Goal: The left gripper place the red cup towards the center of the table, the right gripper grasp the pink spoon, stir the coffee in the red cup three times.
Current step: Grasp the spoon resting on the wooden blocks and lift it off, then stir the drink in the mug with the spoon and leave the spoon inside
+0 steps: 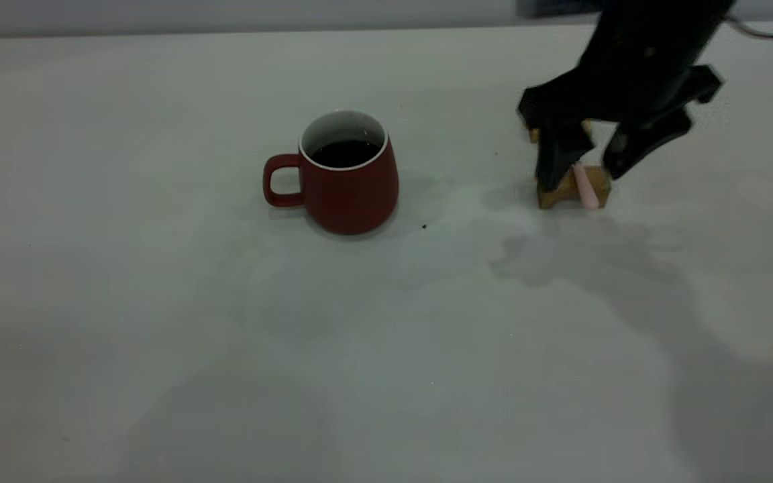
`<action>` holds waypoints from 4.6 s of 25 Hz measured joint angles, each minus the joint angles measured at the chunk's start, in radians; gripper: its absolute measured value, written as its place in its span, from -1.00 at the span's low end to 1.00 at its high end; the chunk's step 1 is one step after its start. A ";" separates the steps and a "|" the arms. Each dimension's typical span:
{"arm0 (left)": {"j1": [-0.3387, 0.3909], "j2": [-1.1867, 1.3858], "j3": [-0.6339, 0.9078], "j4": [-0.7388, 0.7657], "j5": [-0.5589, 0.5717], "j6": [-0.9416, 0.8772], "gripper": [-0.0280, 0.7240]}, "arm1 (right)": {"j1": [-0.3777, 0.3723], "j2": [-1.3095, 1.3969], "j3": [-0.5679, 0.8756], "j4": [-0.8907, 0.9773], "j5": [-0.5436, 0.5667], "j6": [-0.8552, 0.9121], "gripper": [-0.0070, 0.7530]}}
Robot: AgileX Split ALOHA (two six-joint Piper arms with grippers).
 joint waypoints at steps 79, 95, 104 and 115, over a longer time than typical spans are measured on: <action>0.000 0.000 0.000 0.000 0.000 0.000 -0.27 | 0.104 0.093 -0.211 1.549 0.184 0.779 -0.60; 0.000 0.000 0.000 0.000 0.000 0.000 -0.27 | 0.069 0.283 -0.350 1.524 0.266 0.799 -0.60; 0.000 0.000 0.000 0.000 0.000 0.000 -0.27 | 0.071 0.286 -0.359 1.456 0.281 0.938 -0.60; 0.000 0.000 0.000 0.000 0.000 0.000 -0.27 | 0.035 0.316 -0.393 1.383 0.333 0.930 -0.60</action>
